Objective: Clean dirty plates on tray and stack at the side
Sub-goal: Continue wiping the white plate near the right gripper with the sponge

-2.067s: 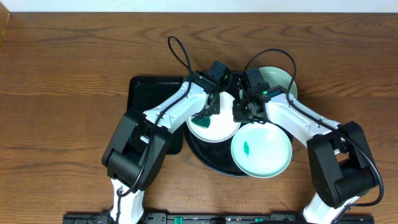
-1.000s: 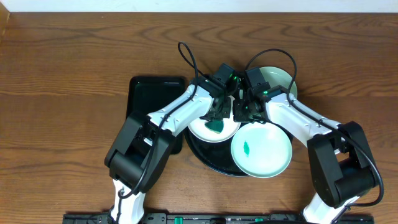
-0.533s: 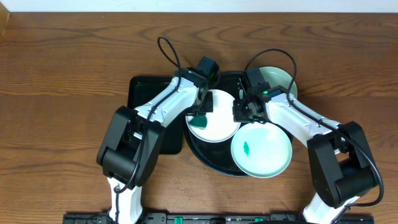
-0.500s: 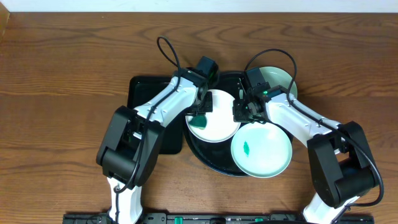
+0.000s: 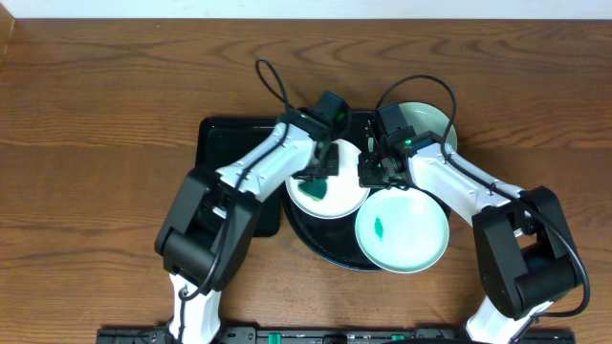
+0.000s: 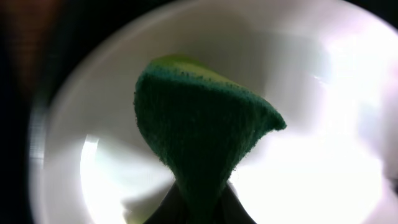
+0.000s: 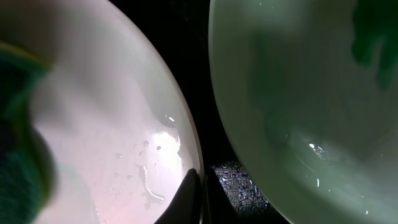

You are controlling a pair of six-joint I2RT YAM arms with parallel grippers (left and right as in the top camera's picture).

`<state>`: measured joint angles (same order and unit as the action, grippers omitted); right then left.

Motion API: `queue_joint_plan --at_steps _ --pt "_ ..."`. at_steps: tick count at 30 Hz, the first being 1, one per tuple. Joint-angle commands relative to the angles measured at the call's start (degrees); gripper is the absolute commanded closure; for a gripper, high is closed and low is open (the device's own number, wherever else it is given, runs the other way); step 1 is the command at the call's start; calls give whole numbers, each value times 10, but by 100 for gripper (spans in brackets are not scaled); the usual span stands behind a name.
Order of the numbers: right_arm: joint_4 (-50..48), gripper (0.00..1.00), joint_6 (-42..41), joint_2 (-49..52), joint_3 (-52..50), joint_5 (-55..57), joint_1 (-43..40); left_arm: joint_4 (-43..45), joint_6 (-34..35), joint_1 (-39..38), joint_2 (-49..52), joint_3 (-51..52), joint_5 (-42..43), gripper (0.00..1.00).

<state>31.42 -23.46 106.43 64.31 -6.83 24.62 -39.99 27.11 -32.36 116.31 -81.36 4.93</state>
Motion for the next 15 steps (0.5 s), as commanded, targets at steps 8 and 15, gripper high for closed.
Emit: queue_joint_plan --at_steps 8,15 --pt "-2 99 8 -2 -4 -12 10 24 9 -53 3 0 6 92" --pt "-2 99 8 -2 -4 -12 10 27 14 -48 3 0 -17 92"
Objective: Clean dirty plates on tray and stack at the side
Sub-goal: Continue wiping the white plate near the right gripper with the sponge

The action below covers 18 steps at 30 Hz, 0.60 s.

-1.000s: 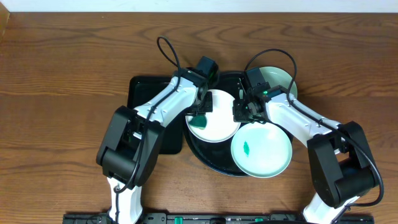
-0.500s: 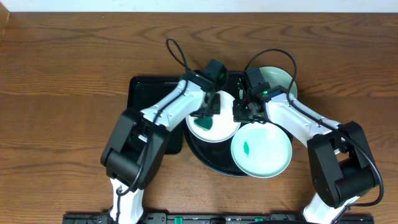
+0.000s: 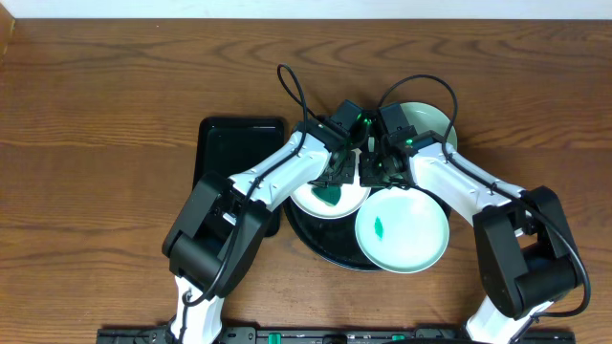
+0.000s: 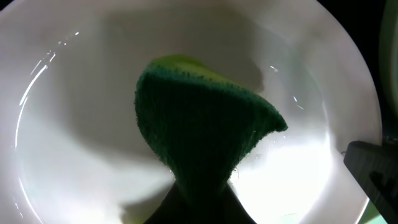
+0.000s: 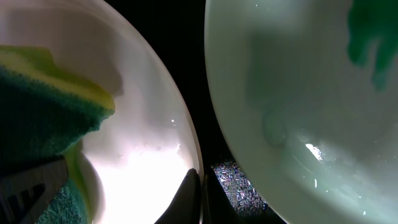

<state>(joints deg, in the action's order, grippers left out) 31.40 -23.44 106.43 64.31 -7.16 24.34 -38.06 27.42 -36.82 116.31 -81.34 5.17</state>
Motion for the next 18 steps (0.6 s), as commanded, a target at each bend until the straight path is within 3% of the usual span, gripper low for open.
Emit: queue_joint_plan --at_steps 1,10,18 --pt "-2 99 8 -2 -4 -8 13 6 11 0 3 0 -35 92" --pt "-2 99 8 -2 -4 -9 13 -40 18 64 3 0 -58 92" --pt "-2 99 8 -2 -4 -8 13 -52 19 71 3 0 -37 92"
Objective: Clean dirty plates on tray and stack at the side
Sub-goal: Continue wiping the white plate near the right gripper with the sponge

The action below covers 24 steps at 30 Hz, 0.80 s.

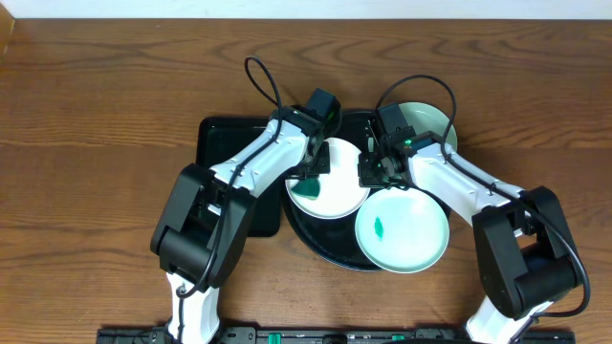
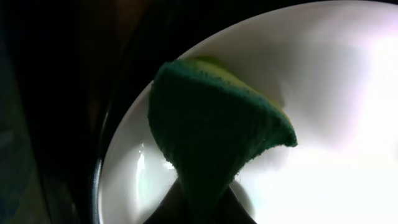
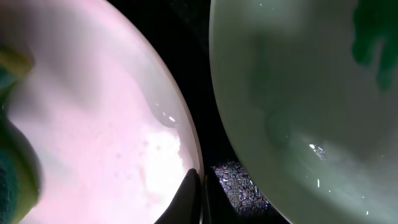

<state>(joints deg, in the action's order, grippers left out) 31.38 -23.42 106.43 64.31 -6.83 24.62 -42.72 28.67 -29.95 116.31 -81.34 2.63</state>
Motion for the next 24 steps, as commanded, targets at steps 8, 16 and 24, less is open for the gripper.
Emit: queue_joint_plan --at_steps 8,16,24 --pt "-2 99 8 -2 -4 -12 10 10 39 -17 3 0 48 92" --pt "-2 99 8 -2 -4 -12 10 30 46 -57 3 0 57 92" --pt "-1 99 8 -2 -4 -12 10 31 45 -43 3 0 57 92"
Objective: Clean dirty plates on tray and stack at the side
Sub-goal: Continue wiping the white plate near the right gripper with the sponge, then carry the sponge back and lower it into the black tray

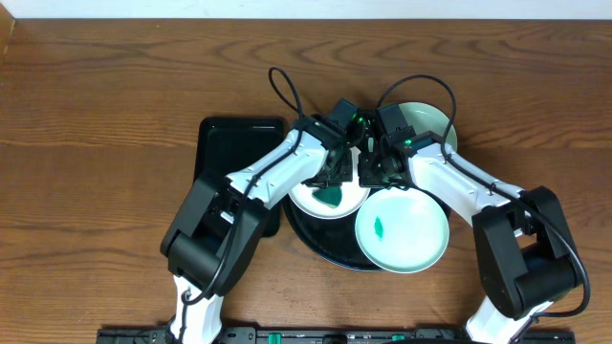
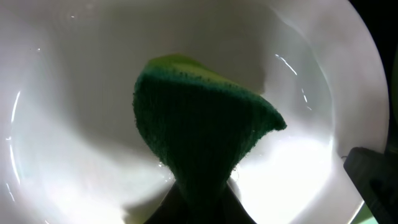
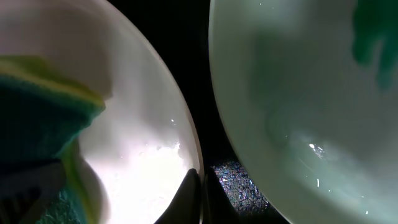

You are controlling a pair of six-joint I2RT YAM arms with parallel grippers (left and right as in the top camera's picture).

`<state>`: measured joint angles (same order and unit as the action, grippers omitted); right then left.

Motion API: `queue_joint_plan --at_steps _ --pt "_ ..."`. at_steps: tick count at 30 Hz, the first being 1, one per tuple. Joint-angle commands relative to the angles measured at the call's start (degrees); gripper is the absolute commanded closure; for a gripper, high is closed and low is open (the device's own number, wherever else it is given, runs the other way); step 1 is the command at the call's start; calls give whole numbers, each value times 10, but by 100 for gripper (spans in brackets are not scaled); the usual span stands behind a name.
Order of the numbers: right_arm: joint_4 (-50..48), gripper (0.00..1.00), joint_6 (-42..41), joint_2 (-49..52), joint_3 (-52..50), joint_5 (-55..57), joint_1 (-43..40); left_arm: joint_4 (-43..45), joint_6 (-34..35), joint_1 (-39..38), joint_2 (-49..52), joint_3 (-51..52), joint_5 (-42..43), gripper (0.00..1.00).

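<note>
A white plate point(image 1: 311, 199) lies on the round black tray point(image 1: 316, 244). My left gripper point(image 1: 335, 180) is shut on a green and yellow sponge point(image 2: 199, 124), pressed onto the right part of the white plate point(image 2: 68, 124). The right gripper point(image 3: 200, 186) is shut on that white plate's rim point(image 3: 186, 124), one finger on each side. A pale green plate point(image 1: 402, 229) with a green smear point(image 1: 379, 227) lies at the tray's front right. In the right wrist view the sponge point(image 3: 37, 124) sits at the left and the green plate point(image 3: 298, 93) at the right.
Left of the round tray lies a black rectangular tray point(image 1: 229, 153). Another pale green plate point(image 1: 430, 122) rests at the back right, behind the right arm. Cables loop over the back of the table. Both arms cross above the trays.
The left gripper with the sponge has moved from the white plate's left edge to its right part, close to the right gripper. The right gripper still pinches the rim in the same place.
First the sponge was on the plate's left half, then on its right part beside the right gripper, then at its left edge, and now on the right part again. The right gripper held the white plate's rim at every moment.
</note>
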<state>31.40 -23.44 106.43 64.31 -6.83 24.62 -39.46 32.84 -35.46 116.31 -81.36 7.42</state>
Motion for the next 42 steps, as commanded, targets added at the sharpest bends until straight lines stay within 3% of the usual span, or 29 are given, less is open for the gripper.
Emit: queue_joint_plan --at_steps 1,18,26,32,42 --pt "-2 99 8 -2 -4 -12 10 -3 2 17 3 0 9 92" --pt "-2 99 8 -2 -4 -12 10 -12 2 77 -5 0 20 92" --pt "-2 98 8 -2 -4 -12 10 -12 2 78 -92 -2 38 92" --pt "-1 91 8 -2 -4 -12 10 -36 -17 80 -196 -2 32 92" --pt "-2 83 8 -2 -4 -12 10 -203 -26 142 -332 -1 -175 92"
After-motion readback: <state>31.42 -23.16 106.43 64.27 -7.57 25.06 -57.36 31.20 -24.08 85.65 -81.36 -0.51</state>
